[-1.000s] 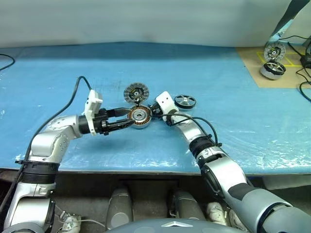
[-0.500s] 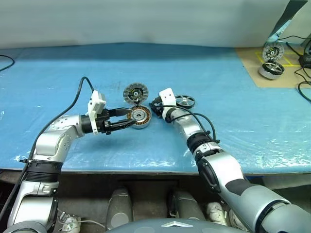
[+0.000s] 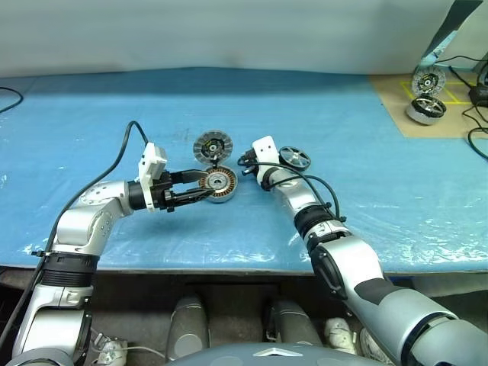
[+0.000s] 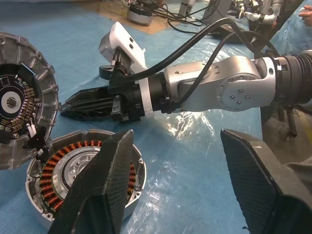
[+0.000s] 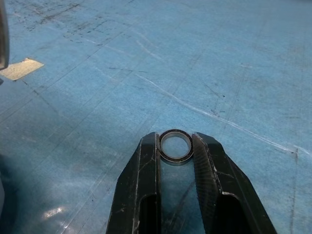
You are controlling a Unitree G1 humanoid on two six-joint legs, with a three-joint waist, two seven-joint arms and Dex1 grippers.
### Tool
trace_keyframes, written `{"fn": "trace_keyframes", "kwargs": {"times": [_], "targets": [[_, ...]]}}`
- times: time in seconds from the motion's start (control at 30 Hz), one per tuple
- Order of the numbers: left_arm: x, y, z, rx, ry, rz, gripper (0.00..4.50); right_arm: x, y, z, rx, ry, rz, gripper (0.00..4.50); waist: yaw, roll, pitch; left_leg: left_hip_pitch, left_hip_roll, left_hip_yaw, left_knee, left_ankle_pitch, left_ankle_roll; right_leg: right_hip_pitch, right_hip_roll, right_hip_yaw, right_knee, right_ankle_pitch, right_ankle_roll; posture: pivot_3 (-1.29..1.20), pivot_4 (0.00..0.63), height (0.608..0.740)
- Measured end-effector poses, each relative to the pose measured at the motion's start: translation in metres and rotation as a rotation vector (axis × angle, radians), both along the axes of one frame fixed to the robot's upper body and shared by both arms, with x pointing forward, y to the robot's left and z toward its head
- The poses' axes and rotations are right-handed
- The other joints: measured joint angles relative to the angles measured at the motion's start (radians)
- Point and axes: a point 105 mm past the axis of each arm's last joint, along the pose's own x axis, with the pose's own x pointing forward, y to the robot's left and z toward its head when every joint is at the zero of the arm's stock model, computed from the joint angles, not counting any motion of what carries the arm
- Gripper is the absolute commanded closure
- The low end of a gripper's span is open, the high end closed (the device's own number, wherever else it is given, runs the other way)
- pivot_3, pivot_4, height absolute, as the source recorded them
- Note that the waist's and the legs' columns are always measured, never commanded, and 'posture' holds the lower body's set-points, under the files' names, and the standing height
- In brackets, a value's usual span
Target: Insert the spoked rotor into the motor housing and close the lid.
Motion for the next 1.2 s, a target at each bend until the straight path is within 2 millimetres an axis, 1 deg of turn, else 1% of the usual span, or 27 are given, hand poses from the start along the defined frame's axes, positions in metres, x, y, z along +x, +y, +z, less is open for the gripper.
{"fn": "trace_keyframes", "kwargs": {"times": [0.17,0.27,0.37,0.43,0.5,0.57,0.6,0.63,0.67,0.73,0.8,0.9,0.93,1.0,1.07,1.2], "targets": [[0.000,0.000,0.001,-0.001,0.002,-0.011,1.52,-0.002,-0.001,0.001,0.009,-0.002,0.029,3.94,0.001,0.000,0.000,0.000,0.000,0.001,-0.001,0.000,0.000,0.000,0.000,0.000,-0.001,0.000,0.000,0.00,0.150,0.740],[-0.002,0.000,0.000,-0.001,0.026,-0.028,1.52,-0.006,-0.001,0.001,0.037,-0.012,0.062,3.94,0.001,0.000,0.000,-0.001,0.000,0.002,-0.004,0.000,0.000,-0.002,0.000,0.001,-0.002,0.000,0.000,0.00,0.150,0.740],[-0.005,0.001,-0.001,0.004,0.041,-0.045,1.52,-0.014,-0.003,0.002,0.072,-0.021,0.097,3.94,0.002,0.000,0.000,-0.002,0.000,0.003,-0.007,0.000,0.000,-0.003,0.001,0.001,-0.005,0.000,0.000,0.00,0.150,0.740],[-0.008,0.004,-0.005,0.021,0.053,-0.047,1.52,-0.023,-0.011,0.002,0.100,-0.021,0.119,3.94,0.004,0.000,0.000,-0.003,0.001,0.003,-0.009,0.000,0.000,-0.004,0.002,0.000,-0.008,0.000,0.001,0.00,0.150,0.740],[-0.011,0.005,-0.009,0.029,0.063,-0.047,1.52,-0.029,-0.021,0.007,0.109,-0.027,0.137,3.94,0.006,0.000,0.000,-0.006,0.003,0.003,-0.009,0.000,0.000,-0.003,0.004,-0.001,-0.013,0.003,0.004,0.00,0.150,0.740],[-0.015,0.009,-0.015,0.044,0.073,-0.043,1.52,-0.037,-0.031,0.017,0.117,-0.039,0.168,3.94,0.008,0.000,0.000,-0.007,0.004,0.003,-0.009,0.000,0.000,-0.004,0.006,-0.002,-0.015,0.003,0.005,0.00,0.150,0.740],[-0.017,0.011,-0.019,0.058,0.070,-0.041,1.52,-0.042,-0.035,0.025,0.115,-0.052,0.190,3.94,0.008,0.000,0.000,-0.007,0.004,0.003,-0.009,0.000,0.000,-0.004,0.007,-0.002,-0.015,0.003,0.005,0.00,0.150,0.740],[-0.018,0.012,-0.020,0.064,0.069,-0.040,1.52,-0.043,-0.036,0.029,0.116,-0.058,0.198,3.94,0.008,0.000,0.000,-0.007,0.004,0.003,-0.010,0.000,0.000,-0.004,0.007,-0.002,-0.015,0.003,0.005,0.00,0.150,0.740],[-0.020,0.012,-0.021,0.069,0.065,-0.049,1.52,-0.048,-0.037,0.034,0.112,-0.056,0.238,3.94,0.008,0.000,0.000,-0.007,0.005,0.003,-0.010,0.000,-0.001,-0.004,0.008,-0.003,-0.015,0.003,0.005,0.00,0.150,0.740],[-0.028,0.016,-0.029,0.081,0.079,-0.053,1.52,-0.067,-0.032,0.043,0.100,-0.043,0.373,3.94,0.006,0.000,0.000,-0.005,0.005,0.003,-0.011,-0.001,-0.002,-0.003,0.010,-0.002,-0.015,0.003,0.004,0.00,0.150,0.740],[-0.030,0.019,-0.033,0.085,0.076,-0.042,1.52,-0.080,-0.025,0.047,0.088,-0.017,0.476,3.94,0.006,0.000,0.000,-0.005,0.006,0.002,-0.011,-0.001,-0.002,-0.003,0.010,-0.002,-0.015,0.003,0.004,0.00,0.150,0.740],[-0.023,0.020,-0.033,0.053,0.006,0.020,1.52,-0.098,-0.003,0.049,0.086,0.017,0.619,3.94,0.007,0.001,0.001,-0.004,0.006,0.003,-0.010,-0.001,-0.002,-0.002,0.009,-0.001,-0.015,0.002,0.003,0.00,0.150,0.740],[-0.021,0.021,-0.034,0.045,-0.010,0.039,1.52,-0.100,0.002,0.049,0.083,0.023,0.641,3.94,0.007,0.001,0.001,-0.003,0.006,0.003,-0.010,-0.001,-0.002,-0.002,0.008,-0.001,-0.015,0.001,0.001,0.00,0.150,0.740],[-0.018,0.026,-0.040,0.019,-0.050,0.113,1.52,-0.102,0.012,0.050,0.078,0.025,0.676,3.94,0.003,0.001,0.001,-0.003,0.005,0.003,-0.009,-0.001,-0.002,-0.002,0.007,0.001,-0.016,0.001,0.001,0.00,0.150,0.740],[-0.018,0.029,-0.048,-0.008,-0.083,0.180,1.52,-0.097,0.021,0.054,0.068,0.009,0.689,3.94,0.001,0.001,0.000,-0.002,0.005,0.004,-0.009,-0.001,-0.002,-0.002,0.007,0.002,-0.016,0.001,0.001,0.00,0.150,0.740],[-0.027,0.031,-0.071,-0.018,-0.064,0.251,1.52,-0.090,0.037,0.058,0.038,-0.038,0.701,3.94,0.001,0.000,0.000,-0.002,0.006,0.004,-0.010,-0.001,-0.002,-0.002,0.008,0.002,-0.015,0.001,0.001,0.00,0.150,0.740]]}}
